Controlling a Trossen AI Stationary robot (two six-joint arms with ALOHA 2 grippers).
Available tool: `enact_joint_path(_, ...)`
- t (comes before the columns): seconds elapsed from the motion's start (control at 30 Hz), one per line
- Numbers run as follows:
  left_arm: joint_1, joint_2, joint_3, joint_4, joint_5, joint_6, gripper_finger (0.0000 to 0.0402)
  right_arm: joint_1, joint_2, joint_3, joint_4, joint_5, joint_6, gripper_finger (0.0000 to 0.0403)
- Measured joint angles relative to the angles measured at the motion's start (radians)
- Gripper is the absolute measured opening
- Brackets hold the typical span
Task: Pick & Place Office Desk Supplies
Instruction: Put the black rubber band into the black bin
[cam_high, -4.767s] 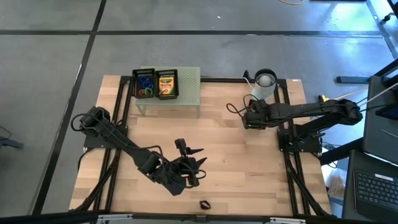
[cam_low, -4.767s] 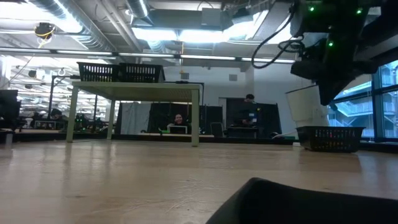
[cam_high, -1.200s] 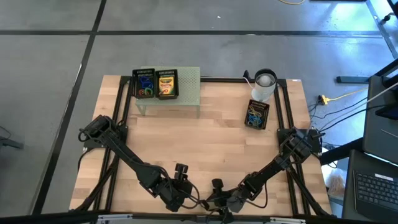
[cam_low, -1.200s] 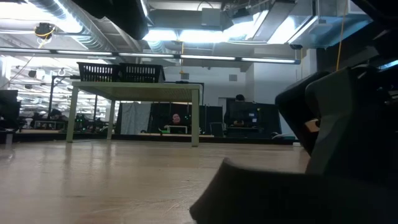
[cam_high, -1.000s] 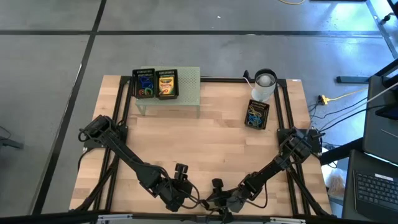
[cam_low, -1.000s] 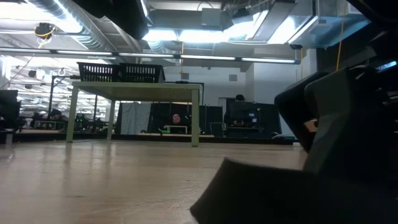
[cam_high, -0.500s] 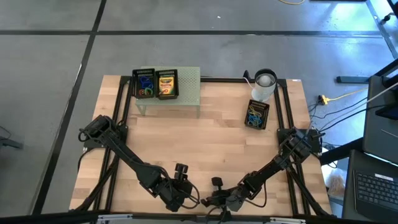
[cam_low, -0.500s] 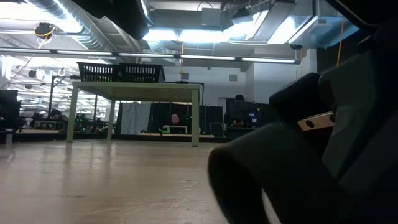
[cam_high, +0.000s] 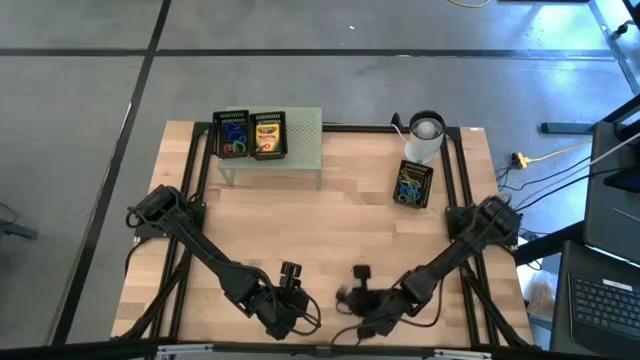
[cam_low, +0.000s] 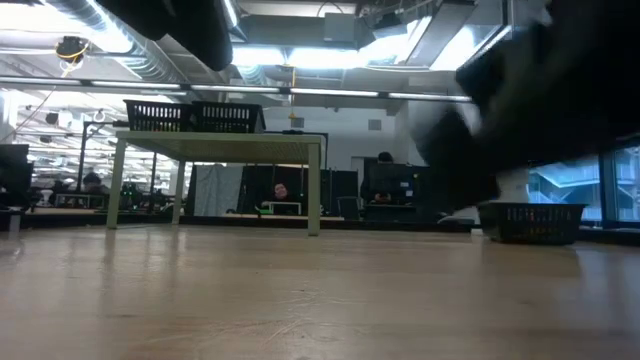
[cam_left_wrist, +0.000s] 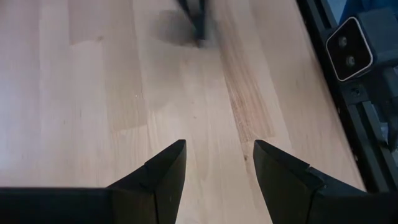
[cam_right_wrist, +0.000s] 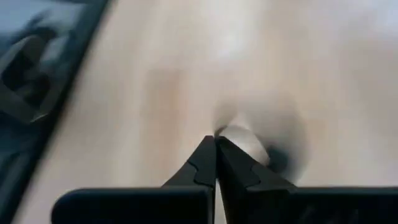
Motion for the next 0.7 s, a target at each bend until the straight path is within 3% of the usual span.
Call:
enact_joint_path(0.2, 0.000, 0.000, 0.000, 0.000, -0.050, 0.000, 0.0182, -0.019, -0.187, 0.000, -0.215, 0.317, 0.078, 0.0004)
enact_joint_path(0.43, 0.000, 0.000, 0.000, 0.000, -0.157, 0.008, 0.0182, -0.039, -0.375, 0.000, -0.158, 0.633, -0.019, 0.0004)
enact_joint_path(0.57, 0.000, 0.000, 0.000, 0.001, -0.209, 0.074, 0.0182, -0.056, -0.442, 0.001, -0.046, 0.698, -0.171, 0.0004)
enact_joint_path(0.7, 0.000, 0.000, 0.000, 0.002, -0.209, 0.117, 0.0182, -0.085, -0.471, 0.001, 0.102, 0.619, -0.329, 0.0004)
